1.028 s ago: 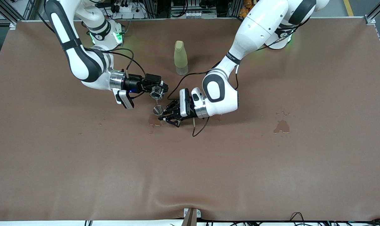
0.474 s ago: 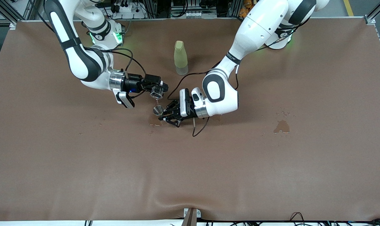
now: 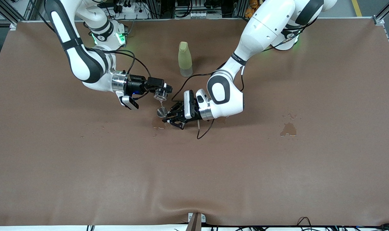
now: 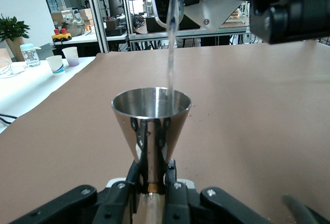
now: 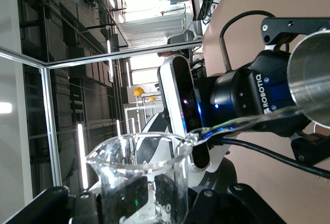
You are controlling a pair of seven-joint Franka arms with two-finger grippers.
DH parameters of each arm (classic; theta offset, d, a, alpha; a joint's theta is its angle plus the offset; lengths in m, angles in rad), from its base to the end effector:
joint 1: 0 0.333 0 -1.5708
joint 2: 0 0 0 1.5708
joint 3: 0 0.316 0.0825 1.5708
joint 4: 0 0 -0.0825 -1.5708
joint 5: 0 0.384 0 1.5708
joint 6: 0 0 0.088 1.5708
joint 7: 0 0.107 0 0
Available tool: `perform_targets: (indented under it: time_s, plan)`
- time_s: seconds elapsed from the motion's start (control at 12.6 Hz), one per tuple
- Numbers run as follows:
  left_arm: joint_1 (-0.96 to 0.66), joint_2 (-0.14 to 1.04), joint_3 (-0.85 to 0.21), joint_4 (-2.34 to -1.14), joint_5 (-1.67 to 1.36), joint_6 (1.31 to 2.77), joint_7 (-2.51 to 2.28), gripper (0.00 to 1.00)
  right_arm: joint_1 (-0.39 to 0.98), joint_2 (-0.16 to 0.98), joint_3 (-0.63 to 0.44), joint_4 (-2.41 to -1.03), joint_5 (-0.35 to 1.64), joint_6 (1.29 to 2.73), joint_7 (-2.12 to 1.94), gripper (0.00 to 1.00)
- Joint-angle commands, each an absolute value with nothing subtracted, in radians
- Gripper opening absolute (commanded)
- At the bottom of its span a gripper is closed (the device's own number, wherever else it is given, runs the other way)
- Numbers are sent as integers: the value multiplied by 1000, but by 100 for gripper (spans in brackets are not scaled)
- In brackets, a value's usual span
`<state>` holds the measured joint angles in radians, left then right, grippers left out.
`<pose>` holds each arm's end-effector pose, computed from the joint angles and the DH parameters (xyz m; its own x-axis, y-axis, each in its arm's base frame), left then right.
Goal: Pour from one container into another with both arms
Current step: 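Pour the beaker's liquid into the jigger held by the left gripper, then turn the beaker upright with the right gripper while the left gripper withdraws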
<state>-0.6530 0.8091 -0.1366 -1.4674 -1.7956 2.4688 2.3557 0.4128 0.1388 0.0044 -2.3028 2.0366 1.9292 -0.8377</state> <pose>0.5343 -0.5079 0.2187 -0.0595 -0.3404 0.9384 -0.9960 -0.0422 -0.0785 0.4658 0.2742 0.3224 0.9798 -0.1602 -0.1198 -0.1177 0.0225 -0.9928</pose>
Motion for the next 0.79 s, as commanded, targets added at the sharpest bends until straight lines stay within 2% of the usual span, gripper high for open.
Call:
perform_targets:
  time_s: [0.0,0.71]
  plan:
    - [-652,770,-143,-1506,-1790,2479,2361,0,405,109,11,-2316,2042,1904,-769,0]
    - [-653,764,-144,-1520,-1799,2479,2358,0,405,109,8,-2315,2046,1871,-643,0]
